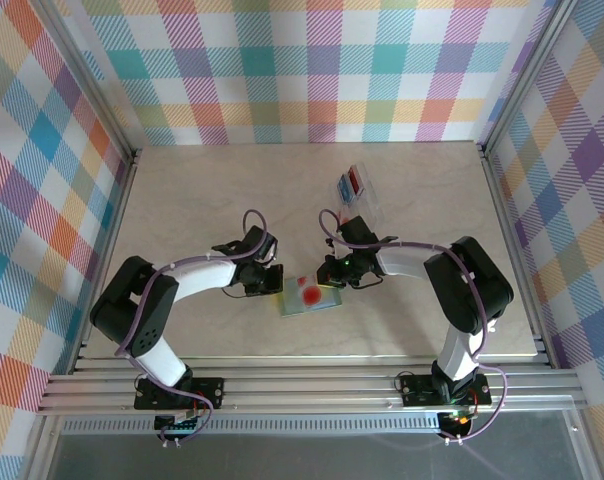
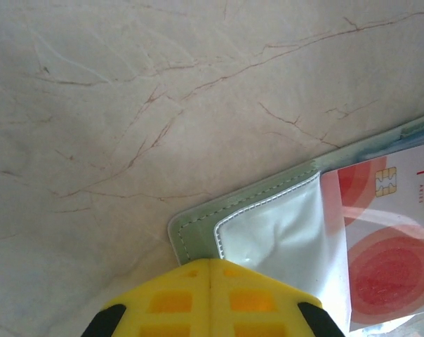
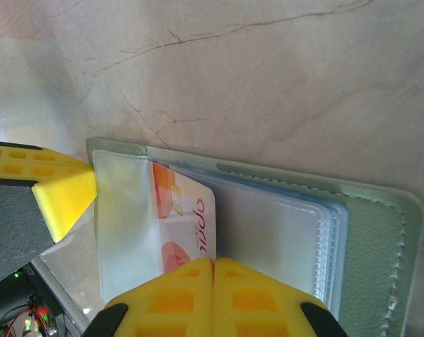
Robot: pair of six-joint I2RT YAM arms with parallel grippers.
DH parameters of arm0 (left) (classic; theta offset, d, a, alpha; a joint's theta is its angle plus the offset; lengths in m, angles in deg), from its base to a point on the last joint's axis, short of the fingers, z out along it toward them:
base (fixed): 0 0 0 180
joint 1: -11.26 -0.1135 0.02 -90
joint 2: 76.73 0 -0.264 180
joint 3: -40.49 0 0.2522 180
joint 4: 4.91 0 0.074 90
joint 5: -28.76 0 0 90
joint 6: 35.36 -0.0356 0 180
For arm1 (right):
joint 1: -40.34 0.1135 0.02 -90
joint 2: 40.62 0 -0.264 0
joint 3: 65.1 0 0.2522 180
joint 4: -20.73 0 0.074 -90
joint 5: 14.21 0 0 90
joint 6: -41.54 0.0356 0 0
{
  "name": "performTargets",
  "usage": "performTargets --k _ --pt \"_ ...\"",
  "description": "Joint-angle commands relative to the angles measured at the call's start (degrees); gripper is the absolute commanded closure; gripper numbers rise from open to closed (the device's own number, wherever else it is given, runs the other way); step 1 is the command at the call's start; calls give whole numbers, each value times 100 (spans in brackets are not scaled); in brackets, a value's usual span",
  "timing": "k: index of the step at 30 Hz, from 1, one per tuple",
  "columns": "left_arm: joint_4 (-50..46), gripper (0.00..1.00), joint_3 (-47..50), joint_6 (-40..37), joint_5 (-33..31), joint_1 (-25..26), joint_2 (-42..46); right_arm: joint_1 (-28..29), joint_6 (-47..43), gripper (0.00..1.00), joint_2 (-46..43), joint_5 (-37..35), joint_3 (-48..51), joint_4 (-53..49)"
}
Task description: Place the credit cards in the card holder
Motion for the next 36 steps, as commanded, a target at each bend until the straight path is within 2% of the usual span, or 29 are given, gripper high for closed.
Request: performTargets --k 1,7,18,21,30,36 --pt "-232 100 -86 -147 -271 30 -179 32 -54 100 97 108 -106 53" --pt "-320 100 -139 -208 -453 32 -266 -64 58 100 -30 481 145 464" --pt "-280 100 -170 -209 -401 30 -391 -64 262 100 -262 1153 471 1214" --pt "-267 100 -173 -209 -377 30 -392 -64 257 100 -197 1106 429 1181" --pt "-245 100 -165 -214 -331 30 -373 -55 240 85 -109 1123 373 1120" --pt "-234 100 -165 -208 -336 30 -368 -25 227 82 -50 1184 373 1135"
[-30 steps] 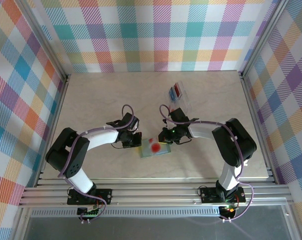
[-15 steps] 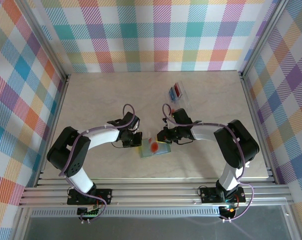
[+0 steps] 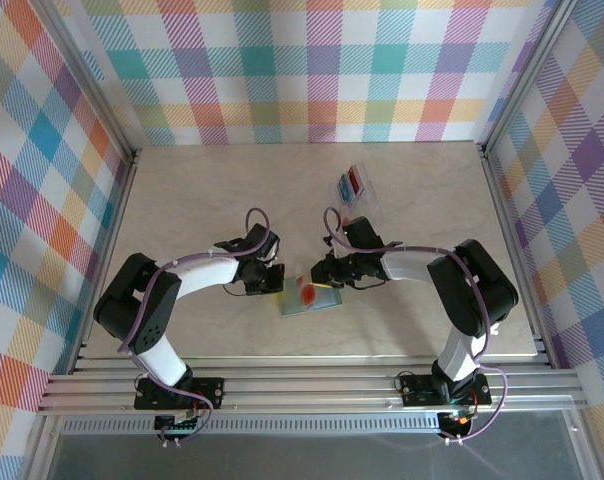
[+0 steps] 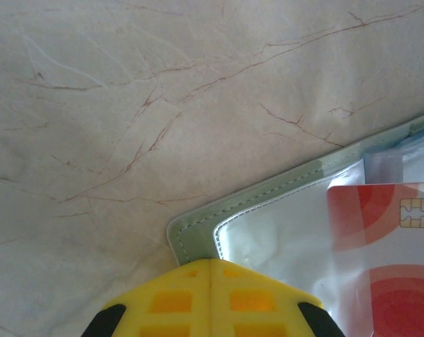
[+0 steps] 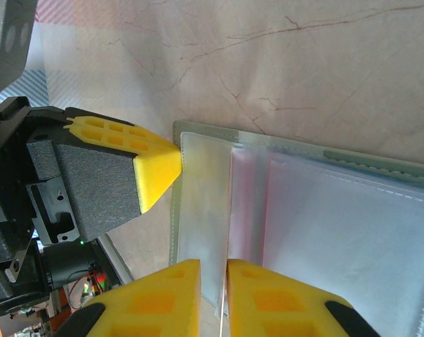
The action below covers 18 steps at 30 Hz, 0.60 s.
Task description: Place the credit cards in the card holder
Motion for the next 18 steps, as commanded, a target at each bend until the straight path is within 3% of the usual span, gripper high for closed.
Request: performTargets --k 1,4,9,18 --pt "2 100 22 -77 -285 23 -245 61 -35 82 136 196 -23 124" --pt "0 100 19 -83 -277 23 -267 76 -40 85 148 191 -5 120" --pt "5 100 10 -84 -263 23 -280 84 -18 99 112 162 120 198" --pt "-17 100 -25 -125 -261 23 -332 20 203 100 31 658 430 824"
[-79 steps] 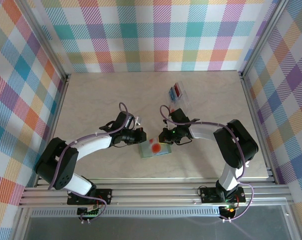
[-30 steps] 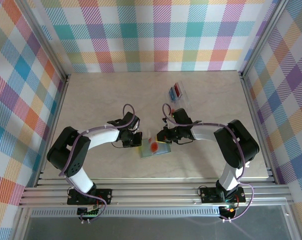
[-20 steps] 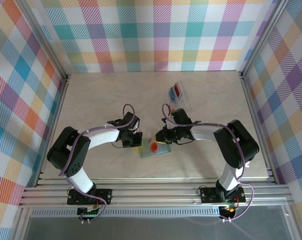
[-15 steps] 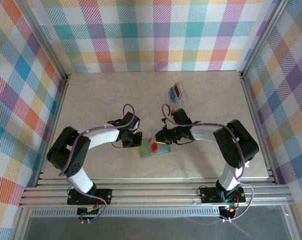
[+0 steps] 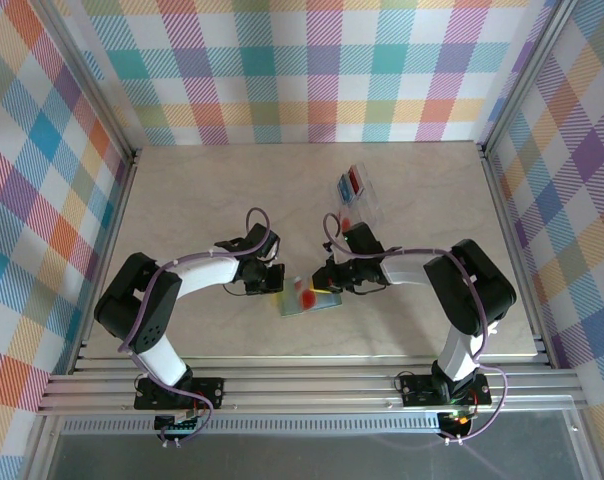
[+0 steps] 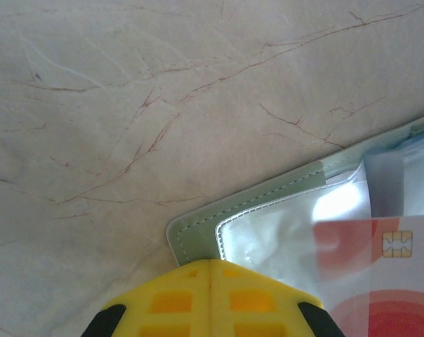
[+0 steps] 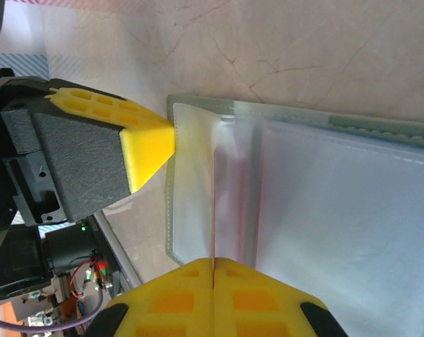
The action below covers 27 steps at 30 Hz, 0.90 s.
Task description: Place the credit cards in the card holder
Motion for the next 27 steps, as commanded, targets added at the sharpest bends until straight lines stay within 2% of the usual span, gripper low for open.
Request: performTargets --k 1,13,27 --pt "10 100 15 -112 -276 23 -289 -48 136 100 -37 414 145 449" --pt "46 100 21 -107 -232 23 -269 -84 378 100 410 646 -136 712" --pt "48 100 31 -97 -221 23 -260 12 580 100 644 215 -316 769"
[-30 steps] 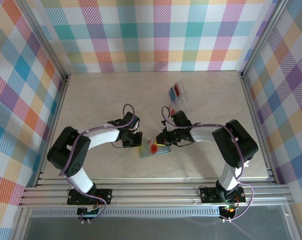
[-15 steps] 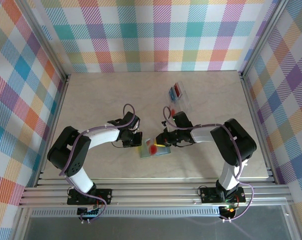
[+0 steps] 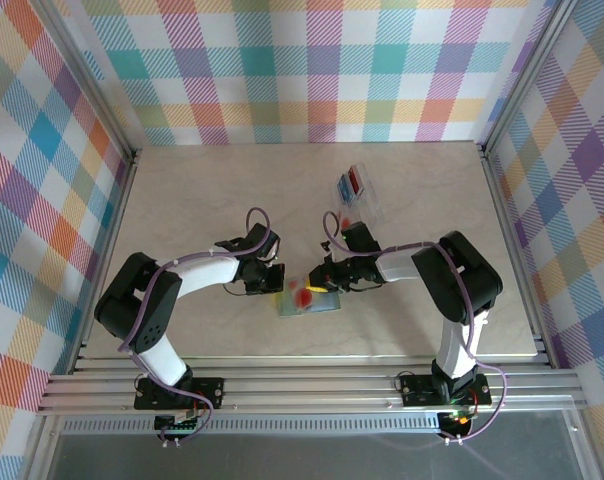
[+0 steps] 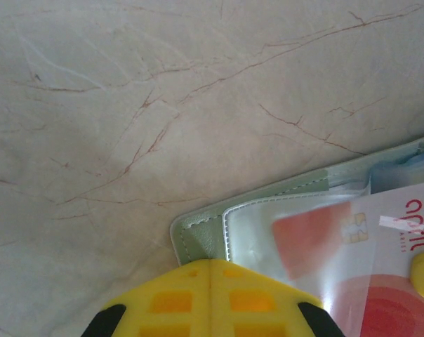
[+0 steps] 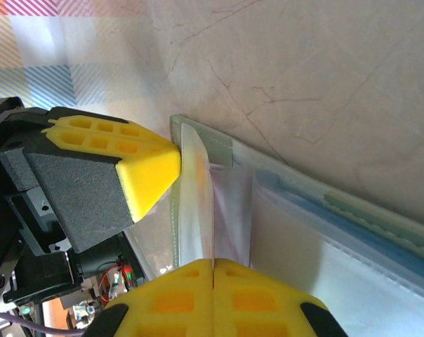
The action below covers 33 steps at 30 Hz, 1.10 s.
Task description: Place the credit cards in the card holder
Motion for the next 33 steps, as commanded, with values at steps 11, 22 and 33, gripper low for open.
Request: performTargets --k 11,22,33 --pt "58 100 36 -88 -206 23 -252 440 268 100 172 -815 -87 443" --pt "62 100 50 -75 -197 23 -221 726 -5 100 -88 -1666 -125 -138" --pt "58 100 61 -72 -197 23 -170 744 -533 100 -466 -2284 -250 -1110"
